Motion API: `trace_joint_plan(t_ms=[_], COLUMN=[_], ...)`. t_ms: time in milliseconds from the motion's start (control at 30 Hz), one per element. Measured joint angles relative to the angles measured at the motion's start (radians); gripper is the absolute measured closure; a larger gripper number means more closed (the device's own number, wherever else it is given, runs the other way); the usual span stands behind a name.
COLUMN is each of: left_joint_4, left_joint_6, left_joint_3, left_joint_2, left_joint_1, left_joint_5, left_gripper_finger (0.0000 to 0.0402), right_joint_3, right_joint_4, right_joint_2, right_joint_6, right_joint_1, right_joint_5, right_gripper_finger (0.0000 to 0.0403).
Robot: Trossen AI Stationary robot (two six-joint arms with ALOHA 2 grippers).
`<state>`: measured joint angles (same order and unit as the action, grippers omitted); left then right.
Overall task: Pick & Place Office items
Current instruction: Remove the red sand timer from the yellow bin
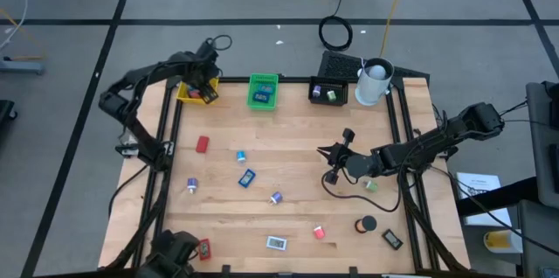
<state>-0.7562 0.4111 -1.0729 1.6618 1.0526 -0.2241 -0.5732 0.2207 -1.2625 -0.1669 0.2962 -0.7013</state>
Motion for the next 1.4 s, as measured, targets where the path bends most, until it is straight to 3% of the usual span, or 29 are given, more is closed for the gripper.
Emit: trace_joint_plan(t_ms=[367, 600, 700, 933, 1067, 1133, 1400], left_joint_4=[0.063, 0.142, 0.171, 0.176, 0.177, 0.176, 0.143], left_joint_6=[-0.04, -0.055, -0.058, -0.047, -0.036, -0.032, -0.037], left_joint_3=[-0.006, -0.001, 0.012, 0.019, 0.02, 0.02, 0.009], left_joint_2=[0.114, 0.122, 0.126, 0.155, 0.155, 0.154, 0.055], left_joint_1=[0.005, 0.011, 0.01, -0.009, -0.015, -0.015, -0.011], left_joint_5=[-0.037, 0.135, 0.163, 0.126, 0.117, 0.115, 0.12], left_gripper_finger=[0.0187, 0.0188, 0.0188, 0.0192, 0.023, 0.023, 0.023], right_joint_3=[0.0, 0.0, 0.0, 0.0, 0.0, 0.0, 0.0], right_joint_4=[-0.001, -0.001, -0.001, 0.007, 0.008, 0.009, 0.013], right_joint_2=[0.0, 0.0, 0.0, 0.0, 0.0, 0.0, 0.0], right_joint_6=[0.004, 0.007, 0.007, 0.019, 0.019, 0.023, 0.023], right_joint_1=[0.0, 0.0, 0.0, 0.0, 0.0, 0.0, 0.0], right_joint_5=[0.0, 0.0, 0.0, 0.0, 0.0, 0.0, 0.0], right_gripper_finger=[0.038, 0.038, 0.038, 0.038, 0.038, 0.038, 0.038])
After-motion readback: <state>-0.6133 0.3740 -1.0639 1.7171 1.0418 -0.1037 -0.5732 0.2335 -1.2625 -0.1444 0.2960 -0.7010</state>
